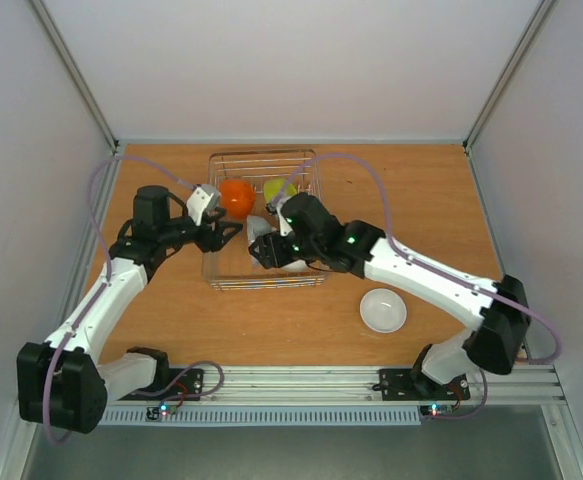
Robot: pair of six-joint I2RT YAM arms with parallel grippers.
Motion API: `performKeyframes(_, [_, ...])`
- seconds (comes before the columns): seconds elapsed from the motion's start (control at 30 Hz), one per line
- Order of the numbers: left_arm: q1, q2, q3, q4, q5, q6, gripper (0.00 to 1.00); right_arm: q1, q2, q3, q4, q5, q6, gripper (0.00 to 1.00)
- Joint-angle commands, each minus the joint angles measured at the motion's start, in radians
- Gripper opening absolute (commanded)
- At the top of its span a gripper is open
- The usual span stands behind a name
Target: Load the bowls into the dish rack
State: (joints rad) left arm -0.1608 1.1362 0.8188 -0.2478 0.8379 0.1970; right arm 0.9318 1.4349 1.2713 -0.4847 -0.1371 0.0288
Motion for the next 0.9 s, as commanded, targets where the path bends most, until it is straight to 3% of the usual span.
performKeyframes(0.0, [0.0,-0.012,-0.008,0.174,-0.54,-0.129,0.66,0.063,0.128,0.189,-0.209,0.315,-0.15,0.01])
performKeyframes(0.13, [0.003,-0.012,-0.003,0.201,-0.873,-0.16,0.66,0.124,0.287,0.336,-0.318,0.484,-0.214,0.01])
performKeyframes(0.3, [0.007,-0.015,0.0,0.223,-1.082,-0.181,0.71,0.149,0.406,0.439,-0.379,0.573,-0.25,0.01])
performKeyframes(0.47, [0.009,-0.015,-0.001,0.234,-1.153,-0.182,0.74,0.19,0.571,0.603,-0.515,0.774,-0.278,0.01])
performKeyframes(0.87, [0.009,-0.028,-0.002,0.237,-1.261,-0.17,0.8,0.208,0.86,0.877,-0.722,0.91,-0.297,0.01])
